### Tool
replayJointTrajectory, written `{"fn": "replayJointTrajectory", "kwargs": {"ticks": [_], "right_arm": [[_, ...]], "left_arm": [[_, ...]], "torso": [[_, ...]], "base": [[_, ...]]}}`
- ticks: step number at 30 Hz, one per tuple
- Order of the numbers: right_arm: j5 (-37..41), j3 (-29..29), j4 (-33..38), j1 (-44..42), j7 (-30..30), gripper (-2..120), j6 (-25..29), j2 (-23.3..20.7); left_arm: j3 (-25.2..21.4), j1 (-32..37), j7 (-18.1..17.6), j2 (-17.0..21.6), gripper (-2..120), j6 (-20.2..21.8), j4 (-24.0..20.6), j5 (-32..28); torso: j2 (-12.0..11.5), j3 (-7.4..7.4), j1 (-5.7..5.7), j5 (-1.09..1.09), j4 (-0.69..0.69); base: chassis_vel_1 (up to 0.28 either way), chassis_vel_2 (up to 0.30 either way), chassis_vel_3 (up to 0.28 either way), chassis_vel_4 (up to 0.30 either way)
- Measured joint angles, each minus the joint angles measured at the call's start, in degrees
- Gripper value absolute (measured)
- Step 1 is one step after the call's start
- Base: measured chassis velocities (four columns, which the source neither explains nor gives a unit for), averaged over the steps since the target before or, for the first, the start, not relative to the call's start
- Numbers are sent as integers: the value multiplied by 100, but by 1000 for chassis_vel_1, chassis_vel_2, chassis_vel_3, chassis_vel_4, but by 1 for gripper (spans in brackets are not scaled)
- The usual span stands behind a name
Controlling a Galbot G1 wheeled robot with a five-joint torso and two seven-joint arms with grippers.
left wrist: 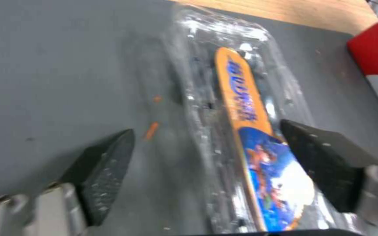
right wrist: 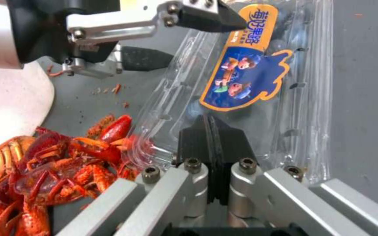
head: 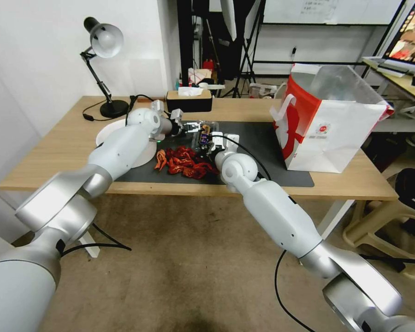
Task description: Close the takeout container lid, then place the container into the takeout bag.
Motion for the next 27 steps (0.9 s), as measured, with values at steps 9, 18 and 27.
{"fn": "replayJointTrajectory", "kwargs": {"ticks": [9,18,27], "right_arm": [[-10,9,-7,-5,-3,0,3,10],[-10,17,1,-9,-1,0,3,-21],[-13,19,-5,-13,2,0,3,13]], "left_arm": [[79,16,8,-2,52,1,-101,-11],[118,24,29,25,19,1,-127,-4],[54,60,14,22,0,-2,-164,-10]], "torso": [[0,0,0,1,0],[0,0,0,1,2],[0,0,0,1,1]], "base": [[0,0,0,0],[0,0,0,0],[0,0,0,0]]}}
